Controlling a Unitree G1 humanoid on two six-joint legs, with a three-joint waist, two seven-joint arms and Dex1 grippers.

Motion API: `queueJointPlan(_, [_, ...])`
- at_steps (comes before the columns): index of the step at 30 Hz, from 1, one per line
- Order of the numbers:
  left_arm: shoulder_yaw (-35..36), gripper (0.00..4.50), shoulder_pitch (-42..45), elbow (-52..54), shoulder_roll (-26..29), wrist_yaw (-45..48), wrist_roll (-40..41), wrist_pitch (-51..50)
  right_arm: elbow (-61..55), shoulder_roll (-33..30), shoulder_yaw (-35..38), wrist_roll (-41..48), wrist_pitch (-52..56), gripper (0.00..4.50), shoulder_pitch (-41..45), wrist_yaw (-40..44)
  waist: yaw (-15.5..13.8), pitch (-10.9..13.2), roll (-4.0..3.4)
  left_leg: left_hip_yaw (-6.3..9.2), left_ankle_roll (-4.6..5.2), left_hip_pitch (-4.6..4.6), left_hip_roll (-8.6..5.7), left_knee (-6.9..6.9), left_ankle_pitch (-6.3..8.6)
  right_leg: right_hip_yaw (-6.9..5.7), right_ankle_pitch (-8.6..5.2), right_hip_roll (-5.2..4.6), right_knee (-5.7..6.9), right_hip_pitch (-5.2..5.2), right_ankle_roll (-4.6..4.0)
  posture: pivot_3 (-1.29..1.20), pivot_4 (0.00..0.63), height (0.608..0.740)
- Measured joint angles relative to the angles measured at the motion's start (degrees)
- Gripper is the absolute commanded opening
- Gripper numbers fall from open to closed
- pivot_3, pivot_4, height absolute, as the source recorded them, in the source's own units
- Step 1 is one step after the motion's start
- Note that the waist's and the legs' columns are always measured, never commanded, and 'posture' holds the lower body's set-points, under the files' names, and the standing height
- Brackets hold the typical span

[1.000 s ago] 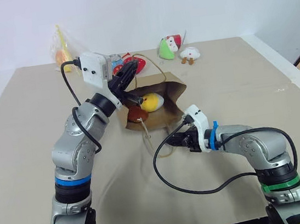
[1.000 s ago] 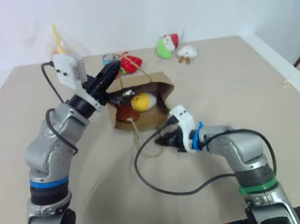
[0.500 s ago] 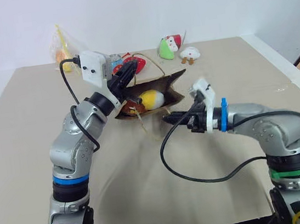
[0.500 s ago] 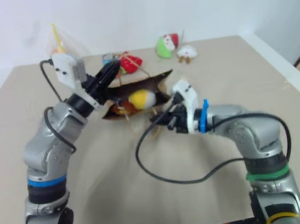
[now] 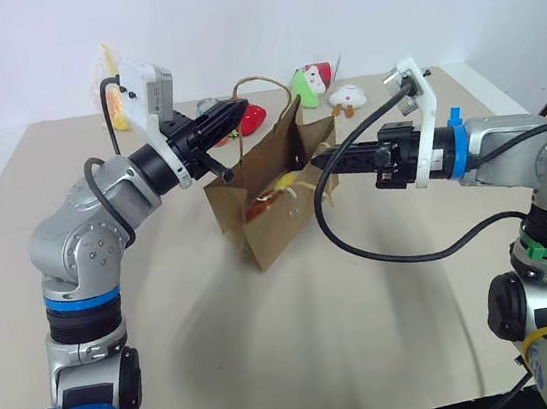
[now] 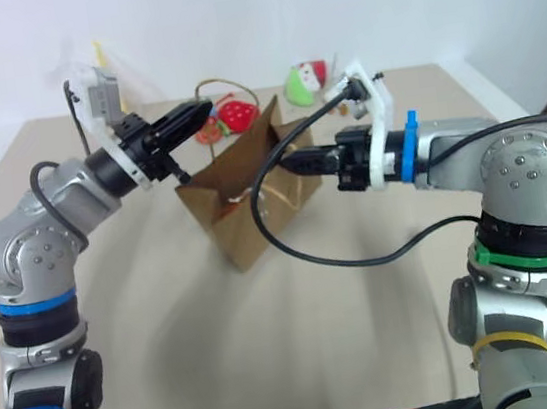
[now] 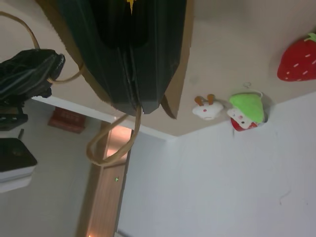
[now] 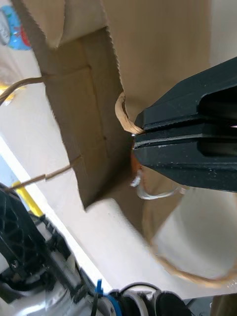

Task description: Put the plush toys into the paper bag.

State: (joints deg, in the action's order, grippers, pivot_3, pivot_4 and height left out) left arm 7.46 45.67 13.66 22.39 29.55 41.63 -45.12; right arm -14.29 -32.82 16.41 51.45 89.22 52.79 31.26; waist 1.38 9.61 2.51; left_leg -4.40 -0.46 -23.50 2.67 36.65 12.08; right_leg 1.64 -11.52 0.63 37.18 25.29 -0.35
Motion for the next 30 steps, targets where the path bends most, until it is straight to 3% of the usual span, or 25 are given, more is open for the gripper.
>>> queueJointPlan(7, [-3.8, 0.0, -3.0, -3.6, 1.2, 1.3, -6.5, 4.3, 1.2, 0.2, -7.6, -4.9, -4.0, 0.19, -2.6, -1.8, 0.0, 0.0, 0.0, 0.0, 0.0, -0.05, 0.03, -0.02, 0.0, 0.01, -0.01, 0.02, 0.0, 0.05, -0.01, 0.0, 0.15, 0.74])
queueJointPlan(9, [-4.8, 0.0, -3.6, -4.1, 1.3, 1.9, -8.0, 6.0, 2.1, 0.2, -9.0, -6.4, -6.6, 0.59, -2.7, -1.6, 0.0, 0.0, 0.0, -0.02, 0.01, -0.03, 0.01, -0.02, 0.01, 0.02, -0.01, 0.02, -0.01, 0.04, -0.01, 0.0, 0.15, 0.74])
queueJointPlan(10, [-5.2, 0.53, -4.0, -4.3, 1.3, 2.1, -8.6, 6.5, 2.6, 0.2, -9.8, -7.2, -8.0, 0.87, -2.8, -1.5, 0.0, 0.0, 0.0, -0.02, 0.01, -0.04, 0.01, -0.02, 0.0, 0.02, -0.01, 0.01, -0.01, 0.04, -0.01, 0.0, 0.15, 0.74])
queueJointPlan(11, [-5.4, 0.74, -4.3, -4.7, 1.2, 2.2, -9.1, 6.6, 3.1, 0.2, -10.1, -7.6, -8.9, 1.23, -2.9, -1.5, 0.0, 0.0, 0.0, -0.01, 0.01, -0.04, 0.01, -0.02, 0.0, 0.01, -0.01, 0.01, -0.01, 0.04, -0.01, 0.0, 0.15, 0.74])
queueJointPlan(12, [-5.4, 1.52, -4.5, -5.4, 1.2, 2.3, -9.2, 6.6, 4.5, 0.4, -9.8, -8.5, -11.4, 2.03, -2.8, -1.3, 0.0, 0.0, 0.0, 0.0, 0.01, -0.05, 0.01, -0.02, 0.0, -0.01, -0.01, 0.02, -0.01, 0.05, -0.01, 0.0, 0.15, 0.74])
queueJointPlan(13, [-5.4, 1.73, -4.5, -5.4, 1.2, 2.3, -9.2, 6.6, 4.7, 0.4, -9.7, -8.6, -12.1, 2.24, -2.8, -1.3, 0.0, 0.0, 0.0, -0.01, 0.01, -0.05, 0.01, -0.02, 0.0, 0.0, -0.01, 0.02, -0.01, 0.05, -0.01, 0.0, 0.15, 0.74])
queueJointPlan(14, [-5.2, 2.13, -4.5, -5.5, 1.2, 2.7, -9.0, 6.6, 5.3, 0.4, -9.6, -8.7, -13.9, 2.78, -2.3, -0.3, 0.0, 0.0, 0.0, -0.01, 0.01, -0.05, 0.02, -0.02, 0.0, 0.0, -0.01, 0.04, -0.01, 0.05, -0.01, 0.0, 0.15, 0.74])
queueJointPlan(16, [-4.9, 2.56, -4.5, -5.5, 1.3, 3.3, -8.9, 6.6, 5.4, 0.4, -9.5, -8.6, -15.4, 3.19, -1.8, 0.8, 0.0, 0.0, -0.01, 0.0, 0.01, -0.07, 0.02, -0.03, 0.01, 0.0, -0.01, 0.05, -0.01, 0.07, -0.01, 0.0, 0.15, 0.74])
queueJointPlan(17, [-4.7, 3.09, -4.5, -5.5, 1.3, 3.6, -8.8, 6.6, 5.4, 0.2, -9.5, -8.5, -16.6, 3.78, -1.1, 1.6, 0.0, 0.0, -0.01, 0.0, 0.01, -0.07, 0.03, -0.02, 0.01, -0.01, -0.01, 0.05, -0.01, 0.07, -0.01, 0.0, 0.15, 0.74])
queueJointPlan(19, [-4.5, 3.76, -4.5, -5.5, 1.4, 3.9, -8.5, 6.6, 5.4, -0.2, -9.2, -8.4, -17.7, 4.44, -0.3, 2.4, 0.0, 0.0, 0.0, 0.01, 0.01, -0.08, 0.04, -0.02, 0.01, -0.03, -0.01, 0.04, -0.01, 0.07, -0.01, 0.0, 0.15, 0.74])
queueJointPlan(20, [-4.2, 4.14, -4.5, -5.5, 1.6, 4.6, -8.2, 6.6, 5.4, -0.8, -8.3, -8.3, -18.8, 4.5, 0.1, 2.9, 0.0, 0.0, 0.0, 0.01, 0.01, -0.08, 0.04, -0.02, 0.01, -0.02, -0.01, 0.01, -0.01, 0.06, -0.01, 0.0, 0.15, 0.74])
queueJointPlan(22, [-4.0, 4.45, -4.4, -5.5, 1.8, 4.8, -7.9, 6.6, 5.4, -1.7, -7.6, -8.3, -20.1, 4.5, 0.1, 3.7, 0.0, 0.0, 0.0, 0.0, 0.01, -0.09, 0.04, -0.02, 0.01, -0.01, -0.01, -0.02, -0.01, 0.07, -0.01, 0.0, 0.15, 0.74])
queueJointPlan(27, [-3.1, 4.45, -4.2, -5.9, 2.2, 5.2, -7.9, 6.7, 6.0, -6.8, -8.4, -12.0, -25.0, 4.5, -0.2, 5.2, 0.0, 0.0, 0.0, 0.0, 0.01, -0.09, 0.03, -0.02, 0.01, -0.02, -0.01, -0.02, -0.03, 0.07, 0.0, 0.0, 0.15, 0.74])
queueJointPlan(30, [-3.2, 4.45, -4.3, -5.8, 2.2, 5.5, -8.0, 6.7, 6.1, -10.9, -13.6, -17.2, -29.4, 4.5, -3.1, 6.6, 0.0, 0.0, 0.01, 0.0, 0.01, -0.08, 0.02, -0.03, 0.01, -0.03, -0.03, -0.02, -0.07, 0.04, 0.0, 0.0, 0.15, 0.74])
